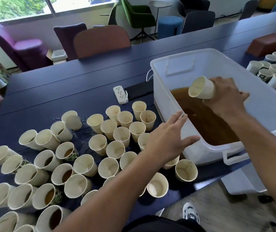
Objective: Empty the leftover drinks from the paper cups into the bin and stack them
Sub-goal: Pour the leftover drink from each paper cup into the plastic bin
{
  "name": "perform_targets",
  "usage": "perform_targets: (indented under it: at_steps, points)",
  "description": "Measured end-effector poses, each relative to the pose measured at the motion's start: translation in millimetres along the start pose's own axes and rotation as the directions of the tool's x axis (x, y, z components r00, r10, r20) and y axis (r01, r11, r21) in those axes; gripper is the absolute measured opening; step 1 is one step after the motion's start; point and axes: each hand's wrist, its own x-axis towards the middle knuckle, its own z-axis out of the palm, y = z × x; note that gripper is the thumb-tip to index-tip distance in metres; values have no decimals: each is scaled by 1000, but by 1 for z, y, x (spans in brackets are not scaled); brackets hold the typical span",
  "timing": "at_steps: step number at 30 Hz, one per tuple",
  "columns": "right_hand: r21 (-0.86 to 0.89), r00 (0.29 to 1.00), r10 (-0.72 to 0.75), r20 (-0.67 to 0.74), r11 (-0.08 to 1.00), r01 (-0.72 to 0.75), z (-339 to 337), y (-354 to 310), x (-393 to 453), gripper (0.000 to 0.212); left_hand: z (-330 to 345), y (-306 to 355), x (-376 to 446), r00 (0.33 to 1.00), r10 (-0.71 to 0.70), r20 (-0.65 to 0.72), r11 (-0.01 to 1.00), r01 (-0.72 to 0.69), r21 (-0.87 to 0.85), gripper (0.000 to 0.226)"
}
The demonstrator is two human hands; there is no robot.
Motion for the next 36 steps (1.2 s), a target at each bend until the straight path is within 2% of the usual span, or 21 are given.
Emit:
perform_targets:
  at_steps: [3, 5, 8, 11, 14, 19, 23, 28, 30, 33, 35, 36]
  points:
    - [166, 998, 59, 24, 984, -62, -19, -16, -5, 70, -14, -11, 0, 1000, -2, 25, 994, 4, -105, 73]
    - [340, 999, 47, 11, 939, -48, -29, -26, -11, 71, -25, -17, -3, 999, -23, -38, 990, 17, -142, 69]
    - [533, 1000, -17, 19, 846, 4, -39, -50, -23, 71, -41, -25, -11, 983, -69, -172, 970, 26, -240, 68]
    - [643, 993, -96, 75, 765, 26, -41, -83, -37, 76, -50, -35, -24, 949, -128, -288, 949, 33, -314, 70]
    - [718, 962, -226, 153, 694, 48, -30, -114, -56, 80, -45, -54, -43, 913, -218, -345, 919, 73, -388, 72]
    - [782, 865, -395, 309, 623, 5, 9, -144, -100, 77, -16, -85, -87, 817, -421, -395, 821, 157, -549, 75]
    - [795, 748, -486, 452, 600, -90, 42, -155, -123, 71, -2, -105, -116, 743, -509, -434, 782, 190, -593, 62]
    - [790, 638, -587, 499, 611, -55, 62, -173, -136, 72, 8, -122, -139, 668, -604, -435, 734, 252, -631, 60]
    - [799, 560, -641, 525, 598, -65, 58, -184, -137, 72, 6, -126, -146, 635, -634, -442, 716, 265, -646, 61]
    - [841, 403, -748, 527, 526, -123, 49, -201, -134, 45, 1, -136, -159, 598, -649, -471, 724, 294, -624, 58]
    - [810, 386, -714, 585, 539, -231, 42, -214, -131, 36, -2, -144, -167, 578, -635, -512, 756, 329, -566, 58]
    - [791, 404, -684, 608, 565, -234, 42, -220, -129, 37, -3, -148, -171, 568, -629, -531, 766, 338, -546, 58]
